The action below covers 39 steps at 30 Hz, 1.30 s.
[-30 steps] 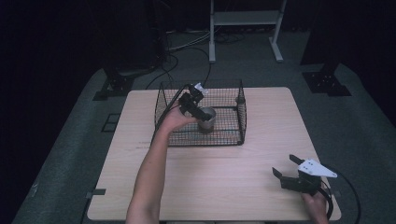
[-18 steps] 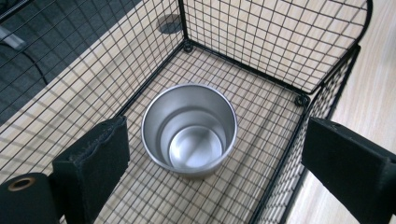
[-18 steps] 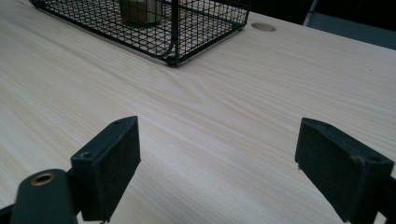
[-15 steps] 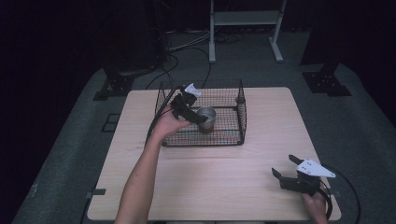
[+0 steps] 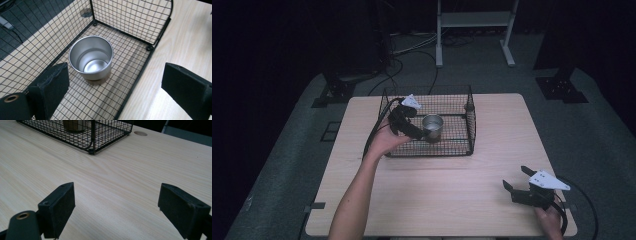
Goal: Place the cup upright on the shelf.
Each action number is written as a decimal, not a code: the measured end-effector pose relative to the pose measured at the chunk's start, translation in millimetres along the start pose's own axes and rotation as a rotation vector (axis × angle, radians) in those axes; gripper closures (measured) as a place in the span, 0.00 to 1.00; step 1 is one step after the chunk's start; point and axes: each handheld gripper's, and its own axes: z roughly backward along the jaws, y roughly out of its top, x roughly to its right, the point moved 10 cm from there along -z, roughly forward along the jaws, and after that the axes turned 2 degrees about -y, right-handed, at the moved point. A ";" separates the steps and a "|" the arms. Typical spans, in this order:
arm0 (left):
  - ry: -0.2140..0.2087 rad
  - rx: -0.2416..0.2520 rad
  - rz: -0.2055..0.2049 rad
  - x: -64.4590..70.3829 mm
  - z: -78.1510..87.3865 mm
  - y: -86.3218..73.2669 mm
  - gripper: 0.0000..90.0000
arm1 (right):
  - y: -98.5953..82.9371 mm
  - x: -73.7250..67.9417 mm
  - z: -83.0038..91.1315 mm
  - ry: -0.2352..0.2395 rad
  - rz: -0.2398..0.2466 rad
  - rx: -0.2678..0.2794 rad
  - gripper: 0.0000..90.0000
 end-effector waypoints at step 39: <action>-0.030 0.050 -0.027 40.4 36.4 -42.4 0.08 | -1.0 0.1 -1.7 -0.013 0.006 -0.016 0.15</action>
